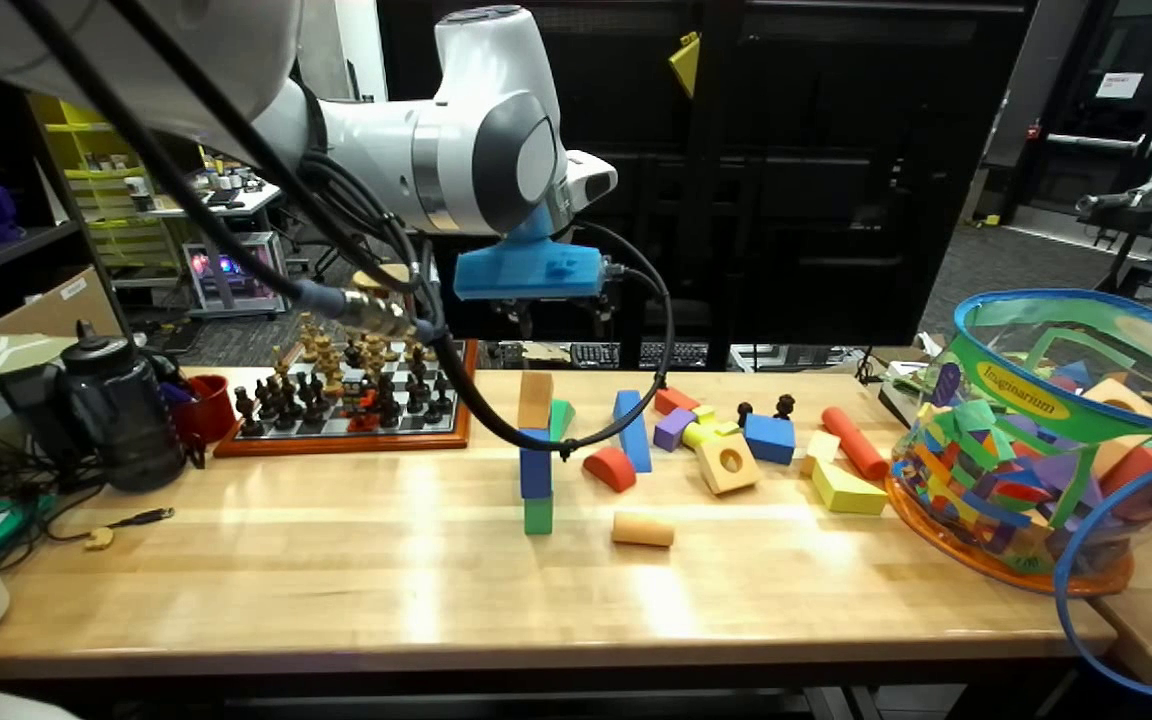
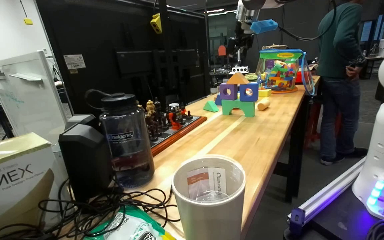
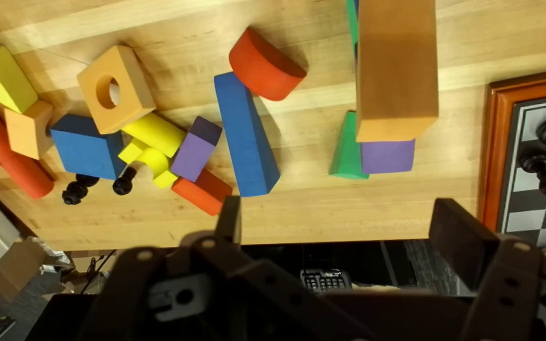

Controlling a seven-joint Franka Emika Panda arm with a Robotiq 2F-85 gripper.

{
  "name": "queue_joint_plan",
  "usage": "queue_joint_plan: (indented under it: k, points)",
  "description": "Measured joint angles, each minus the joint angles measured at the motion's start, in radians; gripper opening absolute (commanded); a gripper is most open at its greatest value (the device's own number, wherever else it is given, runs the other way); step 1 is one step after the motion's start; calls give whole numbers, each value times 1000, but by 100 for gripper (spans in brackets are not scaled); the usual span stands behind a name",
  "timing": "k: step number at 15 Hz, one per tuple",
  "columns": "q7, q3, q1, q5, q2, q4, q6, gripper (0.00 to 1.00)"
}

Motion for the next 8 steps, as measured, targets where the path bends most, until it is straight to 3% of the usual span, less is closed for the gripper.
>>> queue_joint_plan:
  k: [8]
  points:
    - [0, -13, 0, 18, -19, -20, 29, 100]
